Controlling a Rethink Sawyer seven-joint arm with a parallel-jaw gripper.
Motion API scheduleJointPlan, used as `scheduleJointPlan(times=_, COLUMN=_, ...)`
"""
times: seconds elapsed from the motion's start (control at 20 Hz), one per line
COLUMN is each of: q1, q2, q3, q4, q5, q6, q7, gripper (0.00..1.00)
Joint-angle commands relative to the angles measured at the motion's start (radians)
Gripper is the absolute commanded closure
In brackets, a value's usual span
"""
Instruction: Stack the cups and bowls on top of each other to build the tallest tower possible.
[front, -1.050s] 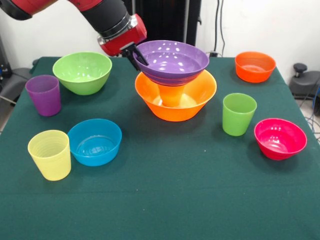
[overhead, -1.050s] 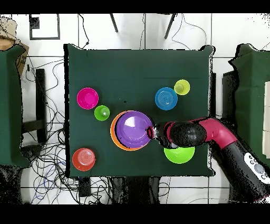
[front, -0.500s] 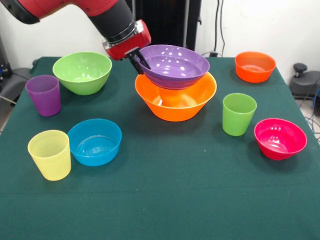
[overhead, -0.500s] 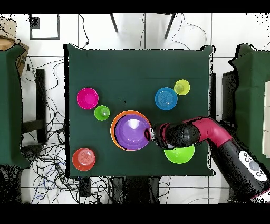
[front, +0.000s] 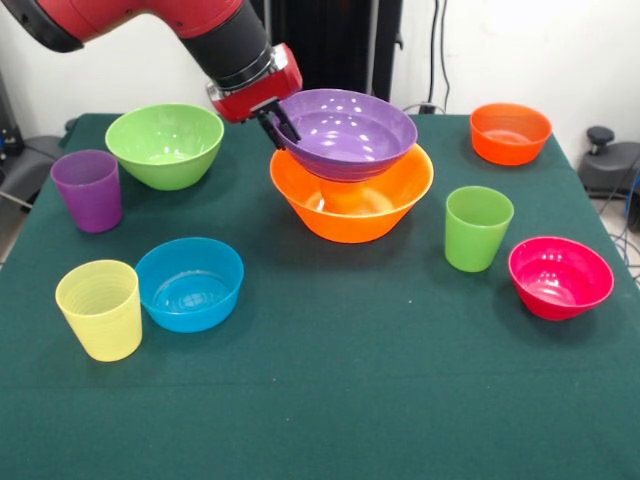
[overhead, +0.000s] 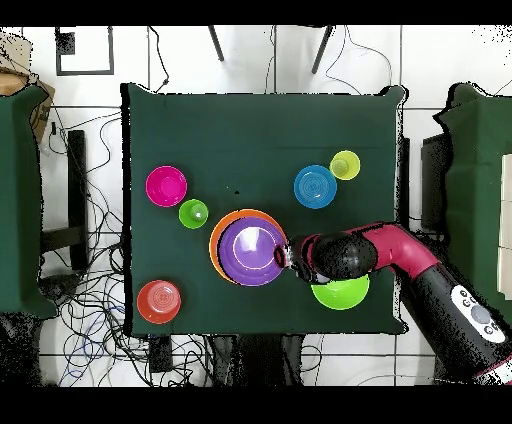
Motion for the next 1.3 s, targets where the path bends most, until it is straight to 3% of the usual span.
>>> scheduleJointPlan(times=0.05, q1=0.026, q2=0.038, q3=-0.058, q4=-0.038, q5=-0.045, q6=-0.044, q7=-0.234, gripper=1.00)
scheduleJointPlan(times=1.3, q1=0.055, q2=0.045, q3=-0.091, q4=-0.054, q5=-0.070, q6=-0.039, q7=-0.214, gripper=1.00)
